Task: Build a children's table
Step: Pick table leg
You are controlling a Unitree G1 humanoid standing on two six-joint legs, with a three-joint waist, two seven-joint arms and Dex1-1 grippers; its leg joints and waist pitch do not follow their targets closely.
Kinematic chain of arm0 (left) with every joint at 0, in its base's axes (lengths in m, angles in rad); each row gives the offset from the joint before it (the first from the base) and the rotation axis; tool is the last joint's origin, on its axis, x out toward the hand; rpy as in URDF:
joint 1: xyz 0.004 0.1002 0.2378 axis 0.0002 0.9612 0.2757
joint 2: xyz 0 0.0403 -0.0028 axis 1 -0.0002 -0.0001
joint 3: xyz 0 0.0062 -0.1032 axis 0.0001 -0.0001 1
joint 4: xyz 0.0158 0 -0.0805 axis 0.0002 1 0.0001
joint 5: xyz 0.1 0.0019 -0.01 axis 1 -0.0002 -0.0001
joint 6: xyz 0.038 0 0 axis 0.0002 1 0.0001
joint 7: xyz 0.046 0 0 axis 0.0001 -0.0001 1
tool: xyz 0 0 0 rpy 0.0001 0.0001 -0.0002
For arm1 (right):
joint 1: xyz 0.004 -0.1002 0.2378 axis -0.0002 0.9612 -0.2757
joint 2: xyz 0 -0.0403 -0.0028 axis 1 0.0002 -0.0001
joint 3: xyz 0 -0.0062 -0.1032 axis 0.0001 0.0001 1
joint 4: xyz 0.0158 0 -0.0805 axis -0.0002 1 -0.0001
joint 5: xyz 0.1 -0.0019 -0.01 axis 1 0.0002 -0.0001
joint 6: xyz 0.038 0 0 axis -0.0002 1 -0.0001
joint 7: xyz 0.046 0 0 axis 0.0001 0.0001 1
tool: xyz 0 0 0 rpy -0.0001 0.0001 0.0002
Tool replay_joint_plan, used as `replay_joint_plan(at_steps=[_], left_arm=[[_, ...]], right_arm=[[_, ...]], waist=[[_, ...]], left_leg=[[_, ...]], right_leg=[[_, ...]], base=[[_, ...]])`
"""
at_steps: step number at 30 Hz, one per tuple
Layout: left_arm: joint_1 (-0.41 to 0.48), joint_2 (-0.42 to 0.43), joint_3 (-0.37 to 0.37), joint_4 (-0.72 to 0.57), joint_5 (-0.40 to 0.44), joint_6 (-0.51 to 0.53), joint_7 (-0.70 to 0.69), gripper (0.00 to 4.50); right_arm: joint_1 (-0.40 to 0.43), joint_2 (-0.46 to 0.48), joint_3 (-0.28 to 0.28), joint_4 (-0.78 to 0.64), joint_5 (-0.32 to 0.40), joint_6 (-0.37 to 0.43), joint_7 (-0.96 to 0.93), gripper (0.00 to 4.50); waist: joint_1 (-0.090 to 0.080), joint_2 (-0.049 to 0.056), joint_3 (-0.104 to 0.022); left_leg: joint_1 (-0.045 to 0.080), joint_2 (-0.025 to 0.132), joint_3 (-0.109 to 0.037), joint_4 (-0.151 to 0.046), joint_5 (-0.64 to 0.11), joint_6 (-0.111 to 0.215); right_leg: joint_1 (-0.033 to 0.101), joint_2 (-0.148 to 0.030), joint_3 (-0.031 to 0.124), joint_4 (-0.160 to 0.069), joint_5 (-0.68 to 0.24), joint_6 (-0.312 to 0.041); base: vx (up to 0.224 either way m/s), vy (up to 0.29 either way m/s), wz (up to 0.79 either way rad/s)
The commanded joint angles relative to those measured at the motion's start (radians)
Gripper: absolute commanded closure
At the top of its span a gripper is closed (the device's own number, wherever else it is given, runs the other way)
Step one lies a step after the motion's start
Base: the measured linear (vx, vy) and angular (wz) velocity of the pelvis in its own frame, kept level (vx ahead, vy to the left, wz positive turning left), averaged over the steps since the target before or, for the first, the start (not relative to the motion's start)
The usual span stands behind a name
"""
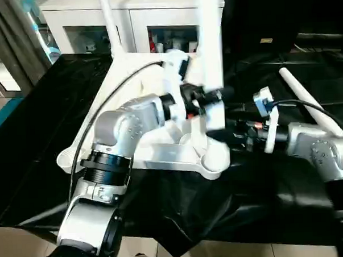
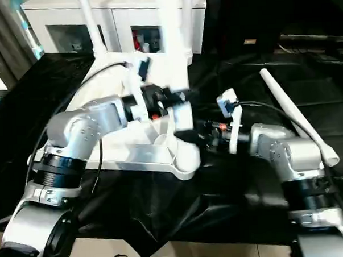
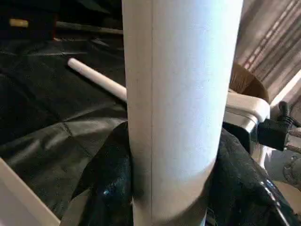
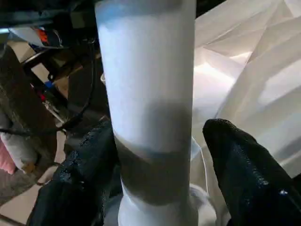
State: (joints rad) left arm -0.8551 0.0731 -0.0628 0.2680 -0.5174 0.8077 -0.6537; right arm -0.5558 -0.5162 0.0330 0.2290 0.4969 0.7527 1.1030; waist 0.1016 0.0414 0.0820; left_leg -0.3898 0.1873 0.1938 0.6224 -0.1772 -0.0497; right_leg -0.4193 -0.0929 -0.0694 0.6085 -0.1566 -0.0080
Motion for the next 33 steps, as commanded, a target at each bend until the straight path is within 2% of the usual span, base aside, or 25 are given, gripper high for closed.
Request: replay_joint_plan(at_steps=[1, 5, 11, 25, 29, 30, 33], left_arm=[[-0.028, 0.005, -0.005, -0.006, -0.005, 0.007, -0.023, 2.65], [-0.027, 0.005, -0.003, -0.019, -0.018, 0.018, -0.031, 2.65], [-0.026, 0.011, -0.019, -0.037, -0.02, 0.026, -0.061, 2.65], [-0.03, 0.012, -0.027, -0.037, -0.017, 0.029, -0.084, 2.65], [-0.025, 0.011, -0.027, -0.049, -0.028, 0.018, -0.105, 2.66], [-0.024, 0.01, -0.028, -0.053, -0.029, 0.017, -0.11, 2.66], [-0.023, 0.01, -0.03, -0.057, -0.028, 0.018, -0.114, 2.66]], right_arm=[[-0.023, -0.016, 0.017, 0.012, -0.024, -0.015, 0.003, 1.43], [-0.021, -0.012, 0.043, 0.015, -0.035, -0.017, 0.004, 1.43], [-0.02, -0.006, 0.077, 0.032, -0.051, -0.028, 0.027, 1.43], [-0.031, -0.003, 0.094, 0.039, -0.055, -0.03, 0.056, 1.43], [-0.028, -0.002, 0.099, 0.043, -0.045, -0.022, 0.075, 1.43], [-0.029, -0.002, 0.1, 0.051, -0.045, -0.023, 0.078, 1.43], [-0.032, 0.001, 0.101, 0.065, -0.049, -0.027, 0.081, 1.43]], waist=[[0.004, -0.034, -0.094], [0.002, -0.035, -0.093], [0.004, -0.034, -0.095], [0.005, -0.033, -0.096], [0.006, -0.034, -0.097], [0.005, -0.038, -0.097], [0.006, -0.036, -0.097]], left_leg=[[0.01, 0.027, -0.015, -0.064, -0.118, 0.078], [0.011, 0.028, -0.016, -0.064, -0.125, 0.074], [0.011, 0.028, -0.015, -0.063, -0.115, 0.082], [0.011, 0.028, -0.015, -0.062, -0.111, 0.084], [0.011, 0.028, -0.015, -0.061, -0.107, 0.087], [0.011, 0.028, -0.015, -0.062, -0.108, 0.088], [0.01, 0.028, -0.015, -0.061, -0.103, 0.088]], right_leg=[[0.064, -0.049, 0.033, -0.076, -0.311, -0.185], [0.062, -0.048, 0.032, -0.077, -0.331, -0.179], [0.063, -0.048, 0.033, -0.073, -0.293, -0.196], [0.065, -0.047, 0.033, -0.07, -0.282, -0.202], [0.065, -0.048, 0.033, -0.07, -0.28, -0.204], [0.065, -0.047, 0.033, -0.07, -0.279, -0.204], [0.065, -0.048, 0.033, -0.069, -0.282, -0.205]], base=[[0.0, 0.0, 0.0], [0.0, 0.0, 0.0], [0.0, 0.0, 0.0], [0.0, 0.0, 0.0], [0.0, 0.0, 0.0], [0.0, 0.0, 0.0], [0.0, 0.0, 0.0]])
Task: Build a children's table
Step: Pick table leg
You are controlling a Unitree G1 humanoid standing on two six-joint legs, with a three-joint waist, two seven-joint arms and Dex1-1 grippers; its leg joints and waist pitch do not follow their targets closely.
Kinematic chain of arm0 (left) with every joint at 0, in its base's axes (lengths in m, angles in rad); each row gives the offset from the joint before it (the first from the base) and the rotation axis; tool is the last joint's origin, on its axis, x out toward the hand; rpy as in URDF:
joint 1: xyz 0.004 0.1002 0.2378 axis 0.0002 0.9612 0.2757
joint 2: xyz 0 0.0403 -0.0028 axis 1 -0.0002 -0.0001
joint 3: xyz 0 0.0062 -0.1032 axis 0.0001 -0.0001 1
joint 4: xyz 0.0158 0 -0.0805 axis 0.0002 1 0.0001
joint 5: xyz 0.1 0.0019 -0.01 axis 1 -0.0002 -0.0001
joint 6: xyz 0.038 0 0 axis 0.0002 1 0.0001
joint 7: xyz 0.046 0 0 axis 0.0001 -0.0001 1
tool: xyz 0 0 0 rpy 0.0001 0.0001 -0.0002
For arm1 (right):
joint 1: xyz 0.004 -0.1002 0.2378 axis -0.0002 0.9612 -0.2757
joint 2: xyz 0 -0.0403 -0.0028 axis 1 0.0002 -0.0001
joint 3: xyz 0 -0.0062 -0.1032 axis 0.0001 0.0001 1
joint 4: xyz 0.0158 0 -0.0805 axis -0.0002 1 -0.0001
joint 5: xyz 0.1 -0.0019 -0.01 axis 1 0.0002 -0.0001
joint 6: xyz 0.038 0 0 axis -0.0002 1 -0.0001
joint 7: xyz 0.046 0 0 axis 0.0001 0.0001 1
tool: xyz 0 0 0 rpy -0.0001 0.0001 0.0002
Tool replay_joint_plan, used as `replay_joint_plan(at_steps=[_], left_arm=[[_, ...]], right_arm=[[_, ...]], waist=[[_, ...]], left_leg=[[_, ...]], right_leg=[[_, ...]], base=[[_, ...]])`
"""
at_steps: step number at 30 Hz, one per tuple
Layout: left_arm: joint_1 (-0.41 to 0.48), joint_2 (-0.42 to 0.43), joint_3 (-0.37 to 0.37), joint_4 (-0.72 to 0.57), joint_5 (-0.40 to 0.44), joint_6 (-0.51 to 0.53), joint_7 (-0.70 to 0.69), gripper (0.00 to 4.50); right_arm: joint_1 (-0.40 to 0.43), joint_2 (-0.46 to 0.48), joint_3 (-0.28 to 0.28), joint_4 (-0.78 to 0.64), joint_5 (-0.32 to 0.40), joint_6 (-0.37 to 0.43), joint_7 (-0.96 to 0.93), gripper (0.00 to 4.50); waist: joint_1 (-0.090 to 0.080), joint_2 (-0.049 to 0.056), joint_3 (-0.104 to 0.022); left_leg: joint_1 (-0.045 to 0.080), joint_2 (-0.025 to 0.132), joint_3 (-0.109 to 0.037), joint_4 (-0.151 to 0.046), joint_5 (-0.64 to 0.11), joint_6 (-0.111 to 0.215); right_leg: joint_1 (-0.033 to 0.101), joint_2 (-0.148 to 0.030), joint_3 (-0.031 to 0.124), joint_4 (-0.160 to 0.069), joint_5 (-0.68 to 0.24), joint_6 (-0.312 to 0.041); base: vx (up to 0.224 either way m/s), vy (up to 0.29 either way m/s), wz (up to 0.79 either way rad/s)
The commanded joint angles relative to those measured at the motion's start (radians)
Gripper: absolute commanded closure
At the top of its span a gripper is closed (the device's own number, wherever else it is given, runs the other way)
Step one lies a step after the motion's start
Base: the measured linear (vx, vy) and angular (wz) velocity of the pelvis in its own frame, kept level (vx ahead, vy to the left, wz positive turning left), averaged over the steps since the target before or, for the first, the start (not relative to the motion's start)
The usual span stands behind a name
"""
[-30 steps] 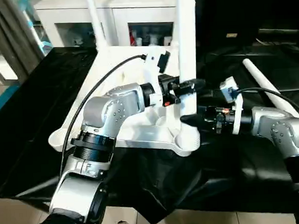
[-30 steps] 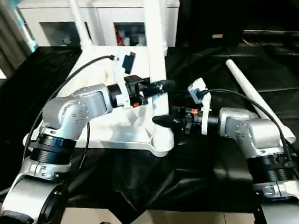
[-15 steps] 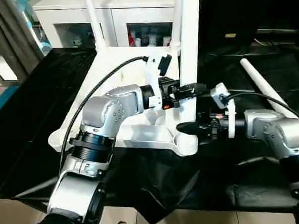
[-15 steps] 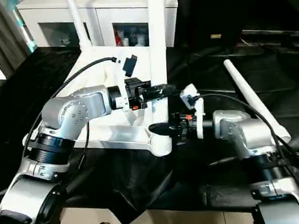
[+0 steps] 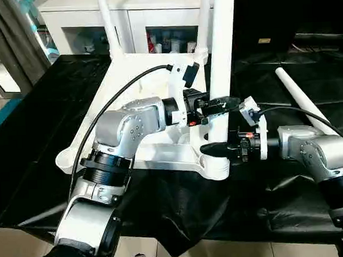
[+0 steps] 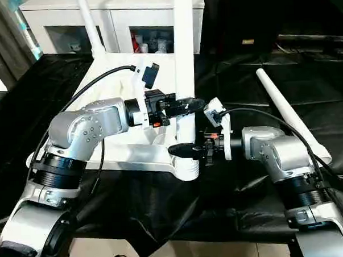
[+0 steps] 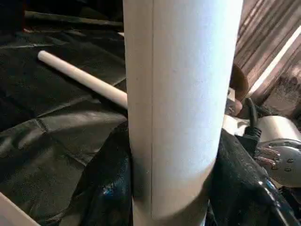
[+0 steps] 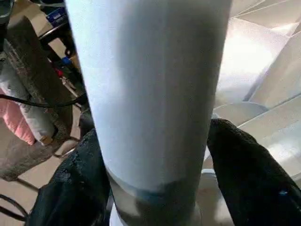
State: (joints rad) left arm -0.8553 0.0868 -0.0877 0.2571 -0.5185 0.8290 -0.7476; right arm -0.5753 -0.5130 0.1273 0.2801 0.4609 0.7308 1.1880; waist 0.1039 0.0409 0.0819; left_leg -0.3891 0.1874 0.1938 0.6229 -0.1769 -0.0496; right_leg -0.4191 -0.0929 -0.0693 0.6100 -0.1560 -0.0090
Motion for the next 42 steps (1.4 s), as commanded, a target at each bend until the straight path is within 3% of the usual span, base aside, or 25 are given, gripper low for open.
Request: replay_joint_plan(at_steps=[1, 8, 21, 27, 28, 32, 33, 37, 38, 39, 40, 42], left_arm=[[-0.022, -0.005, -0.005, -0.046, -0.026, -0.004, -0.022, 2.66], [-0.021, -0.002, -0.004, -0.048, -0.022, -0.006, -0.028, 2.66], [-0.028, 0.0, -0.006, -0.042, -0.02, -0.003, -0.041, 2.66], [-0.023, 0.004, -0.006, -0.042, -0.008, -0.021, -0.036, 2.66], [-0.023, 0.004, -0.007, -0.04, -0.005, -0.024, -0.036, 1.96], [-0.021, -0.003, 0.016, -0.029, -0.025, -0.016, -0.035, 1.83], [-0.016, -0.024, 0.05, -0.017, -0.033, -0.071, -0.022, 1.67], [-0.007, -0.112, 0.193, 0.015, -0.09, -0.262, 0.04, 1.53], [-0.007, -0.112, 0.193, 0.015, -0.09, -0.262, 0.04, 1.53], [-0.009, -0.151, 0.277, 0.031, -0.187, -0.275, 0.04, 1.53], [-0.011, -0.172, 0.328, 0.041, -0.253, -0.267, 0.034, 1.53], [-0.004, -0.178, 0.35, 0.039, -0.292, -0.252, 0.01, 1.53]], right_arm=[[-0.014, 0.0, 0.005, 0.017, -0.01, -0.001, -0.004, 1.43], [-0.019, 0.004, 0.007, 0.027, -0.009, 0.004, -0.001, 1.43], [-0.018, -0.003, 0.007, 0.033, -0.01, 0.008, 0.015, 2.47], [-0.005, 0.003, -0.004, 0.026, -0.011, -0.001, 0.002, 2.55], [-0.004, 0.004, -0.006, 0.028, -0.011, -0.004, 0.001, 2.55], [0.003, 0.009, -0.016, 0.023, -0.009, -0.015, -0.008, 2.56], [0.008, 0.014, -0.029, 0.023, -0.005, -0.025, -0.017, 2.57], [0.019, 0.039, -0.088, 0.022, 0.025, -0.039, -0.056, 2.57], [0.019, 0.039, -0.088, 0.022, 0.025, -0.039, -0.056, 2.57], [0.026, 0.072, -0.152, 0.01, 0.074, -0.033, -0.096, 2.57], [0.03, 0.094, -0.195, -0.001, 0.108, -0.028, -0.125, 2.57], [0.037, 0.116, -0.235, -0.011, 0.138, -0.026, -0.155, 2.59]], waist=[[0.004, -0.036, -0.097], [0.005, -0.038, -0.097], [0.009, -0.035, -0.099], [0.009, -0.032, -0.099], [0.009, -0.03, -0.099], [0.009, -0.029, -0.1], [0.009, -0.023, -0.1], [0.01, -0.034, -0.102], [0.009, -0.033, -0.101], [0.009, -0.039, -0.101], [0.013, -0.036, -0.102], [0.014, -0.039, -0.102]], left_leg=[[0.009, 0.028, -0.015, -0.061, -0.102, 0.088], [0.01, 0.029, -0.015, -0.061, -0.098, 0.09], [0.012, 0.029, -0.015, -0.06, -0.098, 0.091], [0.01, 0.029, -0.015, -0.06, -0.099, 0.087], [0.011, 0.029, -0.016, -0.06, -0.1, 0.087], [0.012, 0.029, -0.015, -0.06, -0.097, 0.086], [0.012, 0.029, -0.016, -0.059, -0.1, 0.087], [0.009, 0.028, -0.016, -0.059, -0.106, 0.089], [0.009, 0.028, -0.015, -0.059, -0.109, 0.092], [0.009, 0.028, -0.014, -0.059, -0.105, 0.097], [0.008, 0.025, -0.013, -0.057, -0.1, 0.101], [0.008, 0.024, -0.011, -0.056, -0.101, 0.107]], right_leg=[[0.065, -0.048, 0.033, -0.071, -0.282, -0.203], [0.064, -0.048, 0.033, -0.069, -0.279, -0.202], [0.064, -0.047, 0.033, -0.068, -0.266, -0.208], [0.065, -0.047, 0.033, -0.067, -0.262, -0.208], [0.065, -0.046, 0.033, -0.068, -0.26, -0.209], [0.064, -0.046, 0.033, -0.066, -0.249, -0.215], [0.065, -0.046, 0.033, -0.067, -0.246, -0.219], [0.071, -0.047, 0.031, -0.069, -0.225, -0.229], [0.07, -0.046, 0.031, -0.069, -0.227, -0.229], [0.069, -0.046, 0.031, -0.069, -0.228, -0.225], [0.07, -0.049, 0.031, -0.066, -0.228, -0.234], [0.068, -0.048, 0.028, -0.067, -0.245, -0.24]], base=[[0.0, 0.0, 0.0], [0.0, 0.0, 0.0], [0.0, 0.0, 0.0], [0.0, 0.0, 0.0], [0.0, 0.0, 0.0], [0.0, 0.0, 0.0], [0.0, 0.0, 0.0], [0.0, 0.0, 0.0], [0.0, 0.0, 0.0], [0.0, 0.0, 0.0], [0.0, 0.0, 0.0], [0.0, 0.0, 0.0]])
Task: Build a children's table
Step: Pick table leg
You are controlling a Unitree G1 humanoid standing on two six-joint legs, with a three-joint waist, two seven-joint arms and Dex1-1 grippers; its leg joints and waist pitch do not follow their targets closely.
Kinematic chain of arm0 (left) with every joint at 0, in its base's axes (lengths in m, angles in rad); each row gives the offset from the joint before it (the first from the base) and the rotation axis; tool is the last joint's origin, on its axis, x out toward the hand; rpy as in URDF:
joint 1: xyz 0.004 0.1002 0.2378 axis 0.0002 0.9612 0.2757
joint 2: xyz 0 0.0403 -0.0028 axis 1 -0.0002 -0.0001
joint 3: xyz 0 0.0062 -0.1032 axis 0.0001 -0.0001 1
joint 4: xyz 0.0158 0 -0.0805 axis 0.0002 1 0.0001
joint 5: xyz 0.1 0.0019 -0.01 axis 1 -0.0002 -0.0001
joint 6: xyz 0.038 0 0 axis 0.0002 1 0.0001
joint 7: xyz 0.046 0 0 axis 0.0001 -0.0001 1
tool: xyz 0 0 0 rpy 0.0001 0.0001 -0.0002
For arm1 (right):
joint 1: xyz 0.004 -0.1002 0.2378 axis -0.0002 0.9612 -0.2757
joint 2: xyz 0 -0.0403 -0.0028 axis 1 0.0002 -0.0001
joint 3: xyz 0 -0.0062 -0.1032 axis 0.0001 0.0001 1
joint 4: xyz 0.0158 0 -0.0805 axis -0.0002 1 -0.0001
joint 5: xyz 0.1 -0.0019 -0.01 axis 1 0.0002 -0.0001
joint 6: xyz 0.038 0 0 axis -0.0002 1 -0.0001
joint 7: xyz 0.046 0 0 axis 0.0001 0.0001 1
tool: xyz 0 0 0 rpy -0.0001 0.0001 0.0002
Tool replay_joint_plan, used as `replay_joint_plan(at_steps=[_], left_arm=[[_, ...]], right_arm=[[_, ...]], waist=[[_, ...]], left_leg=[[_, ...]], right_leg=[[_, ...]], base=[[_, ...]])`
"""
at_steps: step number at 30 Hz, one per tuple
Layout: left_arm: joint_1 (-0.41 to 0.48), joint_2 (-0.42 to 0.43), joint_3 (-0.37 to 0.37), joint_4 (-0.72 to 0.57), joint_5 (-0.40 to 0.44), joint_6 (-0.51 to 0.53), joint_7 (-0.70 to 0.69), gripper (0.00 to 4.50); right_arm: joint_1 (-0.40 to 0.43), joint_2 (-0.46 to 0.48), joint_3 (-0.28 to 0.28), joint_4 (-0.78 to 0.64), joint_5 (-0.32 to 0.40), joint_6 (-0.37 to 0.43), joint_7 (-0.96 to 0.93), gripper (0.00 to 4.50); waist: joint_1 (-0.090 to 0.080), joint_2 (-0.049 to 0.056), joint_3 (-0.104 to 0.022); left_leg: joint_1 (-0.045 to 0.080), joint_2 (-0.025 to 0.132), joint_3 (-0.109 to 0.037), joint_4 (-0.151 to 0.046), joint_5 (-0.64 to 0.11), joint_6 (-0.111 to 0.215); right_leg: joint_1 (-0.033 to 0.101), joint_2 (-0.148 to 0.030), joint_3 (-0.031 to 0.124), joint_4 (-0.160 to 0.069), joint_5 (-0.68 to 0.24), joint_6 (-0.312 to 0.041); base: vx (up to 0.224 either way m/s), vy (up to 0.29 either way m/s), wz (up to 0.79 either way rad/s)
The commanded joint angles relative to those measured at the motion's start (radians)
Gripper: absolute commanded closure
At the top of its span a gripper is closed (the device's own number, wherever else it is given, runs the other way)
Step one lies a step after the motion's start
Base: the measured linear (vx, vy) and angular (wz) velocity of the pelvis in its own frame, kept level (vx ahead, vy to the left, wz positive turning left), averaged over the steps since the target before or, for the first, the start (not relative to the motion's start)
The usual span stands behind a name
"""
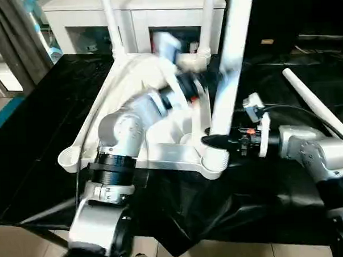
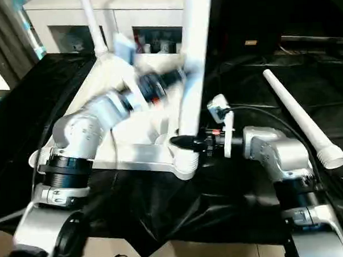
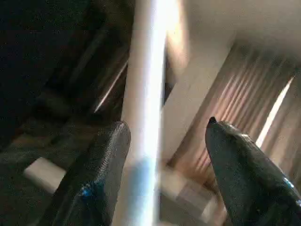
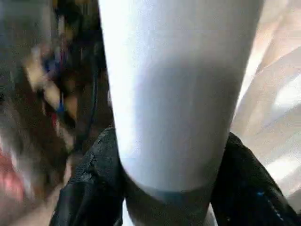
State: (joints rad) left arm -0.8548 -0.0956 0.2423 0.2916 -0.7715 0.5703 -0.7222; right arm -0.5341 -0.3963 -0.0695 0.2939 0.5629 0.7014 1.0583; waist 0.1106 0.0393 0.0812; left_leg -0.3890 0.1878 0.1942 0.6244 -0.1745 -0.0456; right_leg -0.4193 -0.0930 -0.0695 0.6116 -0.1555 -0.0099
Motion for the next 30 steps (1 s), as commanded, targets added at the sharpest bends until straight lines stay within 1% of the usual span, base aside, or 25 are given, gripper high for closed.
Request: replay_joint_plan(at_steps=[1, 2, 3, 4, 5, 7, 8, 9, 10, 11, 12, 13, 14, 15, 16, 17, 19, 20, 21, 23, 24, 25, 27, 28, 30], left_arm=[[0.018, 0.024, -0.015, -0.022, -0.016, 0.016, -0.069, 1.53], [0.019, 0.025, -0.017, -0.023, -0.014, 0.017, -0.071, 1.53], [0.047, 0.072, -0.095, -0.045, 0.056, 0.01, -0.147, 1.53], [0.069, 0.124, -0.176, -0.054, 0.143, -0.03, -0.191, 1.53], [0.092, 0.182, -0.261, -0.061, 0.224, -0.074, -0.241, 1.53], [0.124, 0.286, -0.401, -0.057, 0.371, -0.177, -0.313, 1.53], [0.138, 0.34, -0.465, -0.048, 0.439, -0.227, -0.349, 1.53], [0.138, 0.34, -0.465, -0.048, 0.439, -0.227, -0.349, 1.53], [0.149, 0.383, -0.51, -0.043, 0.482, -0.261, -0.386, 1.53], [0.16, 0.422, -0.547, -0.042, 0.512, -0.273, -0.421, 1.53], [0.167, 0.443, -0.567, -0.044, 0.523, -0.276, -0.446, 1.53], [0.182, 0.481, -0.606, -0.048, 0.542, -0.278, -0.495, 1.53], [0.188, 0.501, -0.641, -0.038, 0.572, -0.293, -0.513, 1.53], [0.191, 0.511, -0.663, -0.027, 0.595, -0.309, -0.523, 1.53], [0.192, 0.516, -0.679, -0.013, 0.615, -0.331, -0.528, 1.53], [0.194, 0.521, -0.699, 0.006, 0.642, -0.36, -0.533, 1.81], [0.179, 0.503, -0.723, 0.097, 0.701, -0.418, -0.484, 1.88], [0.171, 0.497, -0.726, 0.13, 0.722, -0.442, -0.463, 1.91], [0.159, 0.493, -0.732, 0.168, 0.753, -0.471, -0.432, 2.19], [0.134, 0.497, -0.75, 0.235, 0.805, -0.508, -0.392, 2.31], [0.123, 0.498, -0.752, 0.263, 0.818, -0.518, -0.375, 2.4], [0.119, 0.496, -0.75, 0.273, 0.818, -0.522, -0.368, 2.4], [0.114, 0.491, -0.74, 0.287, 0.81, -0.516, -0.374, 2.59], [0.111, 0.489, -0.736, 0.295, 0.807, -0.517, -0.382, 2.79], [0.108, 0.487, -0.728, 0.318, 0.81, -0.527, -0.393, 2.84]], right_arm=[[0.006, 0.014, -0.066, -0.037, 0.052, -0.004, -0.055, 2.6], [0.006, 0.015, -0.067, -0.038, 0.052, -0.004, -0.055, 2.61], [0.02, 0.024, -0.081, -0.051, 0.043, -0.023, -0.088, 2.61], [0.031, 0.024, -0.085, -0.057, 0.021, -0.042, -0.115, 2.61], [0.042, 0.025, -0.089, -0.061, -0.005, -0.069, -0.148, 2.61], [0.053, 0.03, -0.112, -0.053, -0.049, -0.114, -0.228, 2.61], [0.058, 0.032, -0.126, -0.048, -0.074, -0.139, -0.276, 2.61], [0.058, 0.032, -0.126, -0.048, -0.074, -0.139, -0.276, 2.61], [0.066, 0.031, -0.132, -0.053, -0.092, -0.157, -0.309, 2.61], [0.08, 0.03, -0.135, -0.07, -0.106, -0.168, -0.337, 2.61], [0.089, 0.031, -0.141, -0.082, -0.108, -0.167, -0.353, 2.61], [0.109, 0.031, -0.15, -0.11, -0.115, -0.166, -0.385, 2.61], [0.127, 0.027, -0.152, -0.129, -0.118, -0.163, -0.396, 2.61], [0.139, 0.024, -0.153, -0.14, -0.121, -0.163, -0.402, 2.61], [0.146, 0.022, -0.15, -0.144, -0.124, -0.165, -0.403, 2.61], [0.154, 0.02, -0.147, -0.147, -0.129, -0.169, -0.404, 2.61], [0.165, 0.02, -0.143, -0.14, -0.138, -0.18, -0.41, 2.61], [0.167, 0.022, -0.143, -0.14, -0.141, -0.184, -0.415, 2.61], [0.17, 0.025, -0.142, -0.143, -0.142, -0.185, -0.418, 2.61], [0.175, 0.029, -0.14, -0.156, -0.14, -0.183, -0.426, 2.61], [0.183, 0.03, -0.137, -0.166, -0.138, -0.181, -0.432, 2.61], [0.188, 0.03, -0.134, -0.173, -0.137, -0.18, -0.435, 2.61], [0.201, 0.031, -0.129, -0.18, -0.138, -0.179, -0.435, 2.61], [0.205, 0.032, -0.128, -0.181, -0.14, -0.18, -0.435, 2.61], [0.214, 0.035, -0.122, -0.187, -0.143, -0.179, -0.431, 2.61]], waist=[[0.006, -0.035, -0.099], [0.005, -0.032, -0.099], [0.004, -0.031, -0.098], [0.003, -0.026, -0.097], [0.003, -0.025, -0.098], [-0.006, -0.023, -0.097], [-0.003, -0.024, -0.097], [-0.008, -0.021, -0.098], [-0.008, -0.02, -0.096], [-0.011, -0.012, -0.096], [-0.013, -0.016, -0.096], [-0.014, -0.011, -0.095], [-0.014, -0.012, -0.095], [-0.016, -0.01, -0.095], [-0.017, -0.003, -0.096], [-0.019, -0.006, -0.095], [-0.025, -0.001, -0.094], [-0.026, -0.002, -0.095], [-0.027, -0.005, -0.095], [-0.029, 0.003, -0.095], [-0.032, -0.002, -0.098], [-0.033, -0.002, -0.097], [-0.034, -0.001, -0.099], [-0.034, 0.005, -0.1], [-0.033, 0.004, -0.1]], left_leg=[[0.011, 0.026, -0.012, -0.061, -0.11, 0.106], [0.013, 0.027, -0.012, -0.06, -0.114, 0.105], [0.014, 0.03, -0.014, -0.063, -0.116, 0.098], [0.015, 0.032, -0.017, -0.067, -0.116, 0.093], [0.019, 0.034, -0.018, -0.069, -0.118, 0.088], [0.019, 0.034, -0.019, -0.076, -0.127, 0.058], [0.018, 0.034, -0.023, -0.077, -0.127, 0.051], [0.021, 0.033, -0.02, -0.078, -0.13, 0.03], [0.022, 0.033, -0.019, -0.08, -0.141, 0.017], [0.023, 0.032, -0.018, -0.079, -0.149, 0.01], [0.022, 0.032, -0.018, -0.08, -0.154, 0.003], [0.024, 0.032, -0.017, -0.081, -0.163, 0.001], [0.024, 0.032, -0.017, -0.082, -0.167, 0.002], [0.025, 0.032, -0.016, -0.083, -0.176, 0.001], [0.025, 0.031, -0.017, -0.082, -0.18, 0.0], [0.024, 0.031, -0.017, -0.083, -0.182, 0.001], [0.021, 0.028, -0.018, -0.082, -0.207, -0.005], [0.02, 0.027, -0.018, -0.082, -0.212, -0.004], [0.022, 0.026, -0.018, -0.081, -0.226, -0.006], [0.021, 0.024, -0.02, -0.081, -0.229, -0.005], [0.021, 0.024, -0.021, -0.081, -0.228, -0.006], [0.02, 0.025, -0.021, -0.081, -0.223, -0.003], [0.021, 0.026, -0.02, -0.079, -0.214, 0.006], [0.021, 0.028, -0.019, -0.079, -0.208, 0.01], [0.02, 0.026, -0.019, -0.077, -0.205, 0.019]], right_leg=[[0.062, -0.044, 0.029, -0.074, -0.274, -0.218], [0.061, -0.043, 0.029, -0.073, -0.285, -0.211], [0.06, -0.043, 0.029, -0.075, -0.298, -0.2], [0.057, -0.043, 0.031, -0.076, -0.315, -0.176], [0.054, -0.044, 0.033, -0.078, -0.321, -0.163], [0.054, -0.045, 0.037, -0.077, -0.329, -0.134], [0.053, -0.048, 0.036, -0.08, -0.337, -0.124], [0.053, -0.047, 0.039, -0.076, -0.341, -0.117], [0.053, -0.049, 0.039, -0.078, -0.338, -0.125], [0.053, -0.047, 0.04, -0.074, -0.333, -0.132], [0.055, -0.048, 0.04, -0.073, -0.322, -0.14], [0.053, -0.048, 0.041, -0.073, -0.311, -0.15], [0.053, -0.048, 0.042, -0.074, -0.307, -0.151], [0.054, -0.046, 0.042, -0.071, -0.295, -0.156], [0.055, -0.047, 0.043, -0.07, -0.284, -0.165], [0.055, -0.046, 0.042, -0.073, -0.285, -0.167], [0.06, -0.048, 0.041, -0.074, -0.297, -0.17], [0.06, -0.048, 0.04, -0.077, -0.304, -0.168], [0.061, -0.049, 0.04, -0.08, -0.323, -0.165], [0.061, -0.046, 0.038, -0.084, -0.331, -0.154], [0.064, -0.047, 0.038, -0.081, -0.322, -0.152], [0.063, -0.048, 0.038, -0.08, -0.313, -0.159], [0.062, -0.048, 0.038, -0.078, -0.299, -0.176], [0.061, -0.047, 0.038, -0.076, -0.276, -0.188], [0.061, -0.047, 0.038, -0.076, -0.261, -0.201]], base=[[0.0, 0.0, 0.0], [0.0, 0.0, 0.0], [0.0, 0.0, 0.0], [0.0, 0.0, 0.0], [0.0, 0.0, 0.0], [0.0, 0.0, 0.0], [0.0, 0.0, 0.0], [0.0, 0.0, 0.0], [0.0, 0.0, 0.0], [0.0, 0.0, 0.0], [0.0, 0.0, 0.0], [0.0, 0.0, 0.0], [0.0, 0.0, 0.0], [0.0, 0.0, 0.0], [0.0, 0.0, 0.0], [0.0, 0.0, 0.0], [0.0, 0.0, 0.0], [0.0, 0.0, 0.0], [0.0, 0.0, 0.0], [0.0, 0.0, 0.0], [0.0, 0.0, 0.0], [0.0, 0.0, 0.0], [0.0, 0.0, 0.0], [0.0, 0.0, 0.0], [0.0, 0.0, 0.0]])
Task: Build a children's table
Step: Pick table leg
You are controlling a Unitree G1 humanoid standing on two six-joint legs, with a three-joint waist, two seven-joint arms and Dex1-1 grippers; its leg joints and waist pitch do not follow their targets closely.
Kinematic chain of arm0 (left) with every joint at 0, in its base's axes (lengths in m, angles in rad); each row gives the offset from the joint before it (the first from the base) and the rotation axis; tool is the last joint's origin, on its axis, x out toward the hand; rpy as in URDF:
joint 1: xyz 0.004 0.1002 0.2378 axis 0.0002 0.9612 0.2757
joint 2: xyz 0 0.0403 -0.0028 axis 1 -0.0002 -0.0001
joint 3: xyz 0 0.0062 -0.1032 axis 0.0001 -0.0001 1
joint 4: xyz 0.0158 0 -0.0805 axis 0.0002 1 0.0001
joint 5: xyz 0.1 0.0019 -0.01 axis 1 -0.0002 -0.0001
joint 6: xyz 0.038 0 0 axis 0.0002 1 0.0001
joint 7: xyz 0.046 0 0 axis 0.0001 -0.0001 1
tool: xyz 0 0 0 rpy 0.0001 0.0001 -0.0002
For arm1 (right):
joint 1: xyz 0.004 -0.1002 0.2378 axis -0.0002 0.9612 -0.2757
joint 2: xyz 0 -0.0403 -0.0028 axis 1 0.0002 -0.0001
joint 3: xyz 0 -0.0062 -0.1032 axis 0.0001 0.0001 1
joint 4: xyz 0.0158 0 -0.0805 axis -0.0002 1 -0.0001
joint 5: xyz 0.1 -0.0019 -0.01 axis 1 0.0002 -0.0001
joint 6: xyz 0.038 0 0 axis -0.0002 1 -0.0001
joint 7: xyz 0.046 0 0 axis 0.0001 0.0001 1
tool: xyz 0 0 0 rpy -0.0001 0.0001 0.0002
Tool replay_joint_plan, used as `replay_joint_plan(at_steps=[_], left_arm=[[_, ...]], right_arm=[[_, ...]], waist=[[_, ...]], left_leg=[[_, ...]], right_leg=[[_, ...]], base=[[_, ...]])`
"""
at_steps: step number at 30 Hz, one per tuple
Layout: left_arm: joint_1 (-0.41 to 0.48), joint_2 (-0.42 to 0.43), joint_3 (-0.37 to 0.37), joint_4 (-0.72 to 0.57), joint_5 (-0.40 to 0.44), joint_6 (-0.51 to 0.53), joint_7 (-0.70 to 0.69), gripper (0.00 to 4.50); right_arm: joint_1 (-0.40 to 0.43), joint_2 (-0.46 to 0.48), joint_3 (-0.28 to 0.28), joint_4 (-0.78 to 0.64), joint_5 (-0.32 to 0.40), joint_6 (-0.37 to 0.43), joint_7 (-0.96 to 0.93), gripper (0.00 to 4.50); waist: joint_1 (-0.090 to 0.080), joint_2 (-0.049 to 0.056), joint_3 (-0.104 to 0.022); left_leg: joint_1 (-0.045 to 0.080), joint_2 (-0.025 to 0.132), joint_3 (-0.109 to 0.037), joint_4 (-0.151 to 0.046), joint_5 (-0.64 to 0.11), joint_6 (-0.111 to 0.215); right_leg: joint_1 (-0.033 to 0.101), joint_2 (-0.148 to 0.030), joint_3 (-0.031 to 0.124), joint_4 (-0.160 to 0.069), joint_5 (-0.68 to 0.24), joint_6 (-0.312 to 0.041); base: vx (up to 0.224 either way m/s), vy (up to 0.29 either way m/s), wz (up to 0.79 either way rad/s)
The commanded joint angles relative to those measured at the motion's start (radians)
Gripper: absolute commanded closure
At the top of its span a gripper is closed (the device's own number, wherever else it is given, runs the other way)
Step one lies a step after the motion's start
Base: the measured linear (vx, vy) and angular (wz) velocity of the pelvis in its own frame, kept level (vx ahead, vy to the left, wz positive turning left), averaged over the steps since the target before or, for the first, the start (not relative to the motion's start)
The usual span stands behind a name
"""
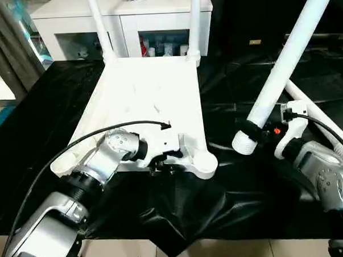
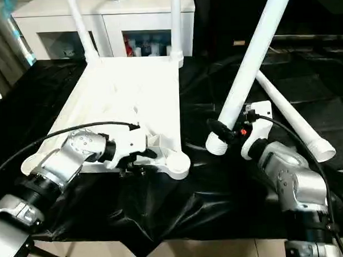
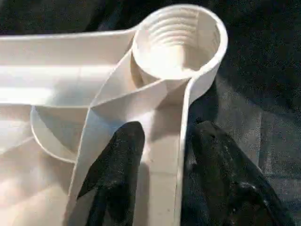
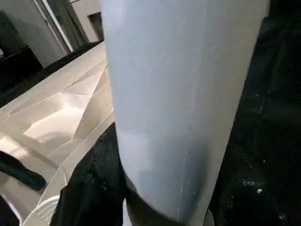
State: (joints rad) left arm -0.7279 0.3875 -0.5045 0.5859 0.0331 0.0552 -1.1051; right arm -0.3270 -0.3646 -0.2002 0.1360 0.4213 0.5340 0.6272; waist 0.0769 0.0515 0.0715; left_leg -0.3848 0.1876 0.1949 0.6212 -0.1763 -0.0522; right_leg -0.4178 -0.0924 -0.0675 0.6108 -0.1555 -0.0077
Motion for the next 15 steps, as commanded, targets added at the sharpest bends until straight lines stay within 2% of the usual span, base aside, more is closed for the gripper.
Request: replay_joint_plan(at_steps=[1, 3, 5, 7, 8, 10, 15], left_arm=[[-0.019, 0.003, 0.019, 0.025, 0.006, -0.011, -0.01, 3.0], [-0.023, 0.006, 0.018, 0.047, 0.016, -0.017, -0.018, 3.24], [-0.026, 0.012, 0.013, 0.068, 0.028, -0.026, -0.023, 3.28], [-0.026, 0.017, 0.013, 0.075, 0.033, -0.01, -0.023, 3.6], [-0.024, 0.016, 0.021, 0.073, 0.027, 0.0, -0.02, 3.6], [-0.023, 0.004, 0.053, 0.067, -0.001, 0.054, -0.003, 3.73], [-0.006, -0.007, 0.105, 0.012, -0.033, 0.202, 0.04, 4.16]], right_arm=[[0.007, 0.003, 0.009, -0.029, -0.001, -0.012, 0.0, 2.61], [0.011, 0.003, 0.014, -0.033, -0.006, -0.011, -0.001, 2.61], [0.013, 0.003, 0.019, -0.037, -0.007, -0.01, -0.003, 2.61], [0.015, 0.003, 0.022, -0.041, -0.006, -0.008, -0.004, 2.61], [0.016, 0.004, 0.024, -0.043, -0.006, -0.007, -0.005, 2.61], [0.019, 0.006, 0.031, -0.045, -0.007, -0.007, -0.004, 2.61], [0.033, 0.021, 0.057, -0.054, -0.013, -0.006, -0.011, 2.61]], waist=[[0.001, -0.008, -0.09], [0.001, -0.004, -0.089], [0.001, -0.006, -0.088], [0.001, -0.005, -0.087], [0.001, -0.006, -0.088], [0.002, -0.004, -0.089], [-0.001, -0.003, -0.088]], left_leg=[[0.015, 0.026, -0.019, -0.074, -0.207, 0.027], [0.017, 0.027, -0.02, -0.075, -0.223, 0.024], [0.017, 0.026, -0.02, -0.076, -0.234, 0.022], [0.018, 0.028, -0.021, -0.077, -0.239, 0.02], [0.018, 0.028, -0.021, -0.077, -0.238, 0.019], [0.018, 0.028, -0.02, -0.076, -0.229, 0.022], [0.015, 0.029, -0.022, -0.077, -0.231, 0.022]], right_leg=[[0.06, -0.048, 0.035, -0.076, -0.27, -0.203], [0.058, -0.048, 0.034, -0.08, -0.294, -0.198], [0.059, -0.049, 0.034, -0.083, -0.318, -0.19], [0.058, -0.05, 0.035, -0.083, -0.334, -0.184], [0.058, -0.05, 0.035, -0.082, -0.335, -0.184], [0.057, -0.051, 0.035, -0.08, -0.321, -0.194], [0.059, -0.051, 0.034, -0.079, -0.333, -0.194]], base=[[0.0, 0.0, 0.0], [0.0, 0.0, 0.0], [0.0, 0.0, 0.0], [0.0, 0.0, 0.0], [0.0, 0.0, 0.0], [0.0, 0.0, 0.0], [0.0, 0.0, 0.0]])
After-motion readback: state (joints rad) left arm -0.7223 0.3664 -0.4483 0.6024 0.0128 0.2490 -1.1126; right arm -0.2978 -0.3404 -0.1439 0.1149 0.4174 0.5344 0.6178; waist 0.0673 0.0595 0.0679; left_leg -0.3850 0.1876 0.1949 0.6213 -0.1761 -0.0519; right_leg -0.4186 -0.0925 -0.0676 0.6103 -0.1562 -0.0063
